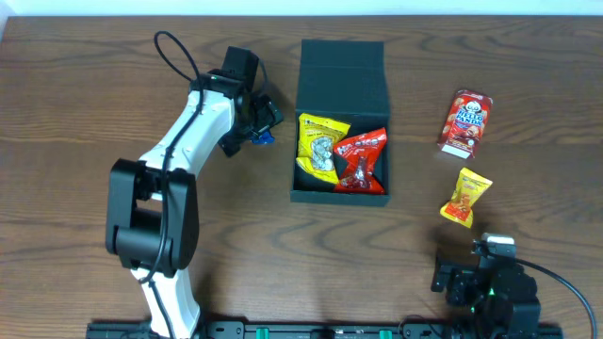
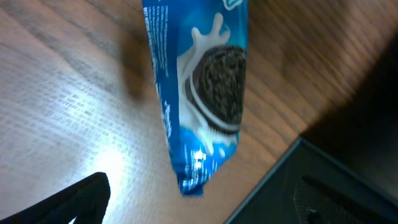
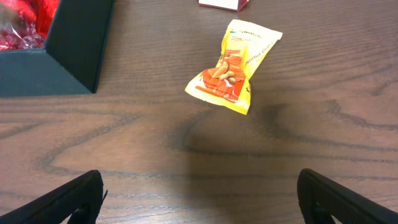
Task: Pack container
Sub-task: 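Move the left gripper to the blue Oreo packet and grasp it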
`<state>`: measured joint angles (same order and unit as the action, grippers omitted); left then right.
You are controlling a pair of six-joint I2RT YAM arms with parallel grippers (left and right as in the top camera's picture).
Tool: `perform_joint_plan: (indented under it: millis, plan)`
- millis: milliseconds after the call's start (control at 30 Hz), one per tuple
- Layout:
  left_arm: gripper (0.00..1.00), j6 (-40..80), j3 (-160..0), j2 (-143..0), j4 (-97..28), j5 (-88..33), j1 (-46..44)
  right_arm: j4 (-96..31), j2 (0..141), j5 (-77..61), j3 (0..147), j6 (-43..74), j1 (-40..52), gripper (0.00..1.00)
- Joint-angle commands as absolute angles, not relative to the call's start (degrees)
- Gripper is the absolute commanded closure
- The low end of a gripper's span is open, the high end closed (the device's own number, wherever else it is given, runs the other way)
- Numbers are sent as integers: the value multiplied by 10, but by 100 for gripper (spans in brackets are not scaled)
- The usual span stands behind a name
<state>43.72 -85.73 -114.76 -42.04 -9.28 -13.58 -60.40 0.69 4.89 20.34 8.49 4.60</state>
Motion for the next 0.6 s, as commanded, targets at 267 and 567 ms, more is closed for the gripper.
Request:
perform_joint_plan:
  millis: [267, 567]
  plan:
    - [5, 474, -875, -1159, -402, -29, -116, -607, 4, 50, 201, 81, 40, 1]
    - [5, 471, -924, -1188, -413, -26, -104, -607, 4, 50, 201, 80, 40, 1]
